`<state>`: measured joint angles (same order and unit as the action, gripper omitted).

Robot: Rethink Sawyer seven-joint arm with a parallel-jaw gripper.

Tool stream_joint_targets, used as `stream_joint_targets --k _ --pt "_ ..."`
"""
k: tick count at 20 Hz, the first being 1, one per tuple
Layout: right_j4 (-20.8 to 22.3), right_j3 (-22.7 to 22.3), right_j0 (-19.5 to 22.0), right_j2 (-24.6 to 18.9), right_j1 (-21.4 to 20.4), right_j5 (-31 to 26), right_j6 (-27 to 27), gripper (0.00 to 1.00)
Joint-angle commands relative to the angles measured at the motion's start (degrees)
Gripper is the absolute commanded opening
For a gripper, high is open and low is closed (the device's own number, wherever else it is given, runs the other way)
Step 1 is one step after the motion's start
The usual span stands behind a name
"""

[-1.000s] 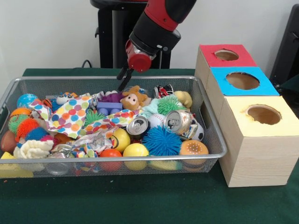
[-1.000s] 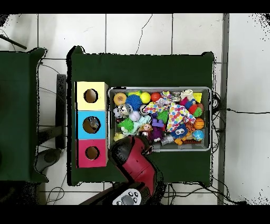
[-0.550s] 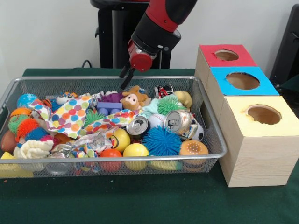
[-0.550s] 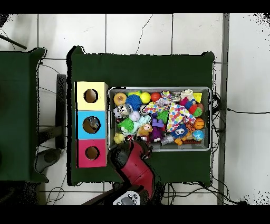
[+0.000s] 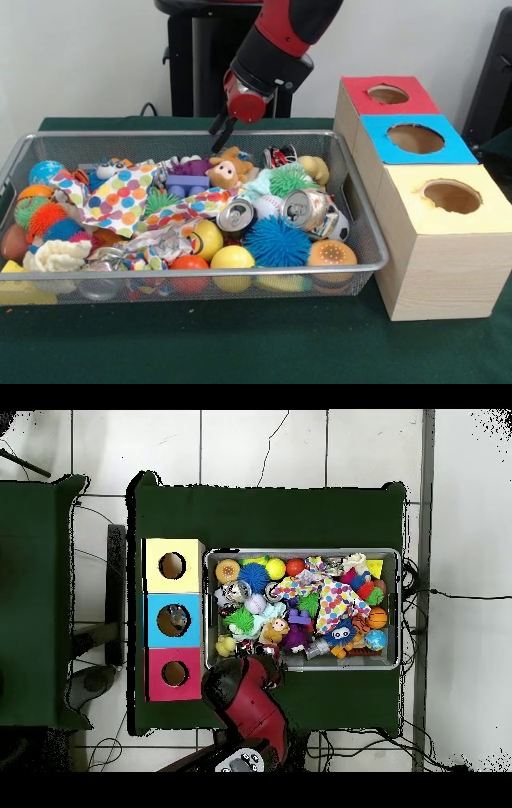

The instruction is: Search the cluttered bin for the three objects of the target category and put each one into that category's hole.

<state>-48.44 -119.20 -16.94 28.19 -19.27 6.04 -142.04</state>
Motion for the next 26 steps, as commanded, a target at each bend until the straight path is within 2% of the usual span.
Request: stream_joint_targets --k 1,9,13,17,19,26 --pt "-0.89 0.12 2.96 -11.15 0.53 7.33 -19.06 1.00" --pt "-0.15 -0.47 4.55 -13.82 1.73 12.35 -20.75 1.00" --pt "-0.86 -0.56 4.44 -14.24 1.99 12.76 -20.11 1.00" --pt "-2.77 -1.93 4.11 -15.16 2.14 14.42 -23.64 1.00" --pt "-2.35 -2.35 4.26 -15.45 2.11 15.19 -24.75 1.00" --pt "-5.03 -1.91 1.09 -13.90 4.16 14.65 -24.00 1.00"
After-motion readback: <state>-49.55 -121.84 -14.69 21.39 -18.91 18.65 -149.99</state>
